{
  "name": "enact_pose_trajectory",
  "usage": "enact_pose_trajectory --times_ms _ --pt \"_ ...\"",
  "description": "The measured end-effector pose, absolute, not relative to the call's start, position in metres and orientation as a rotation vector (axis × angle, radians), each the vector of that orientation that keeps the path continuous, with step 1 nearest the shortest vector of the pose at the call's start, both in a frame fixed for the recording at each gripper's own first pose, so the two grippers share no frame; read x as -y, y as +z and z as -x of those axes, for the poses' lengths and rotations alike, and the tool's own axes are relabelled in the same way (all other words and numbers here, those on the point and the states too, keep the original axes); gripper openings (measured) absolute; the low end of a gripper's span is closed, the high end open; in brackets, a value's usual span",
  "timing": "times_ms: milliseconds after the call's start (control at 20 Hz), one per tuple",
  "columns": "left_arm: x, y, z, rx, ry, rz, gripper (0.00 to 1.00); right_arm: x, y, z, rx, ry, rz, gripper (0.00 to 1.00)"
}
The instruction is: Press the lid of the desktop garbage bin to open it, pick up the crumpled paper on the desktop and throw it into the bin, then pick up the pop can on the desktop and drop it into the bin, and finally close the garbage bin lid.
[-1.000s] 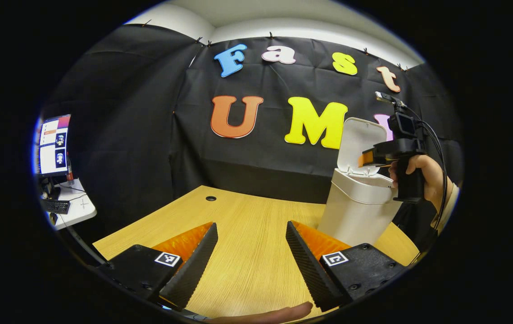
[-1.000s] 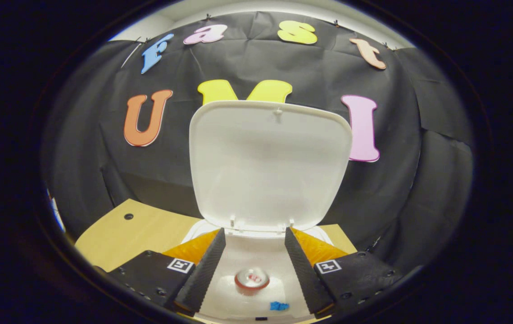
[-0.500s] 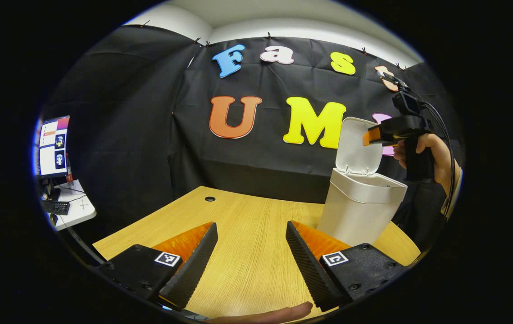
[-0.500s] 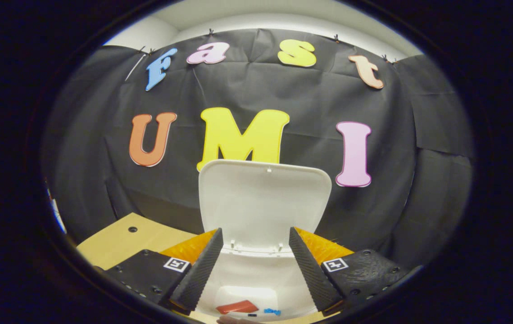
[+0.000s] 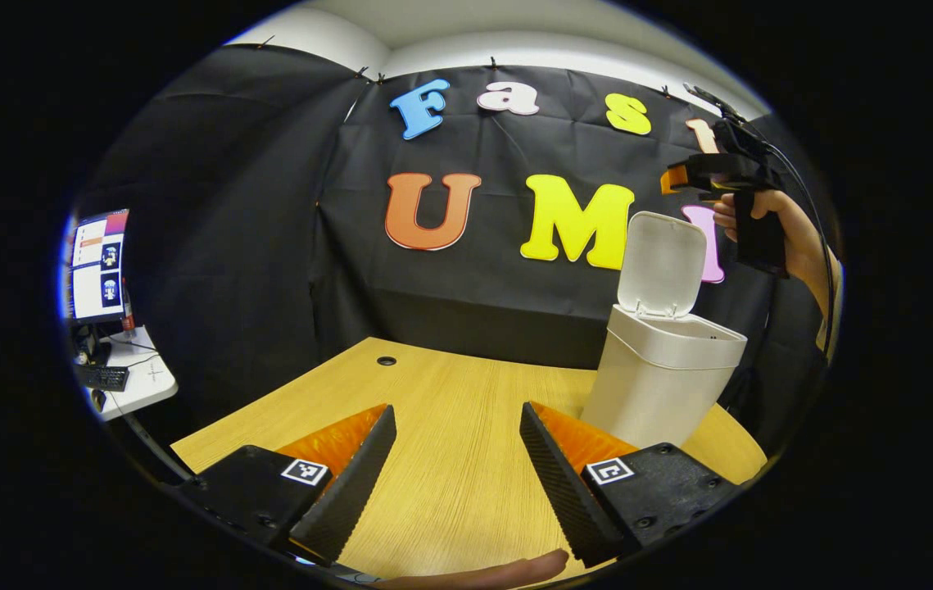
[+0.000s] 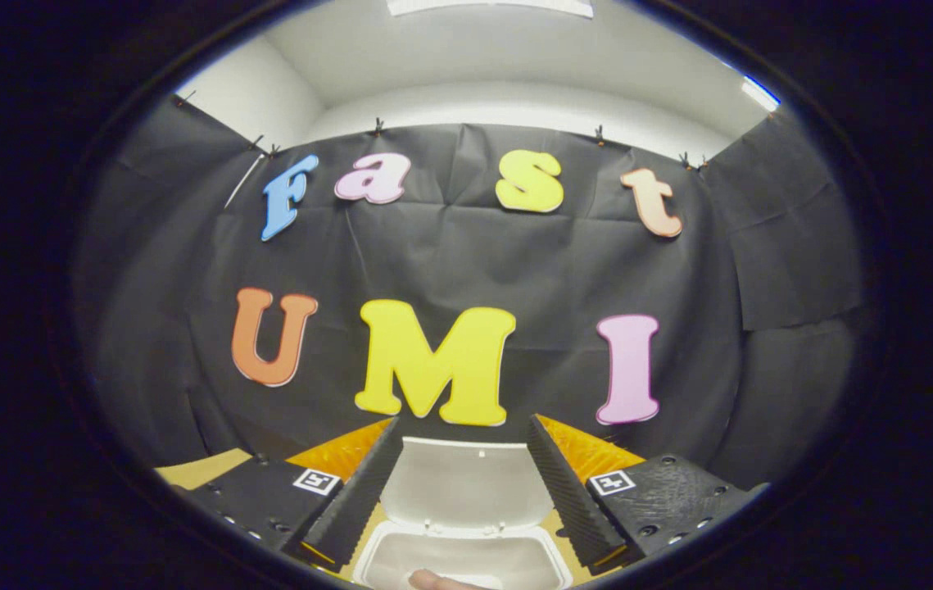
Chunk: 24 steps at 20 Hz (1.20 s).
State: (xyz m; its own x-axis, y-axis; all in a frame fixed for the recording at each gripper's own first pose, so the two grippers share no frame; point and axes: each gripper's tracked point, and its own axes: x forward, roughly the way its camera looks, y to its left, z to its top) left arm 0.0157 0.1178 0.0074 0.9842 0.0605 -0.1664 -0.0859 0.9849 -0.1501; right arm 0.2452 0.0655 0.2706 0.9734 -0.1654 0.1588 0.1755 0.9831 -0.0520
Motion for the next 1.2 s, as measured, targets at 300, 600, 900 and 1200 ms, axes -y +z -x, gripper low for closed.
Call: enact_pose_trajectory --times_ms 300,600,900,1200 --pt "-0.124 0.005 -0.018 -0.173 0.075 0.189 0.99 -0.035 0.259 -0.302 0.082 -0.284 0.054 0.96" --pt "-0.133 0.004 -0.019 -0.175 0.09 0.198 0.98 -0.015 0.23 -0.334 -0.013 -0.285 -0.005 0.94" --pt "-0.123 0.008 -0.017 -0.171 0.054 0.202 0.98 -0.019 0.22 -0.311 -0.081 -0.215 -0.049 0.96" --pt "-0.118 0.017 -0.01 -0.139 0.036 0.181 0.98 -0.022 0.197 -0.279 -0.189 -0.145 -0.03 0.96"
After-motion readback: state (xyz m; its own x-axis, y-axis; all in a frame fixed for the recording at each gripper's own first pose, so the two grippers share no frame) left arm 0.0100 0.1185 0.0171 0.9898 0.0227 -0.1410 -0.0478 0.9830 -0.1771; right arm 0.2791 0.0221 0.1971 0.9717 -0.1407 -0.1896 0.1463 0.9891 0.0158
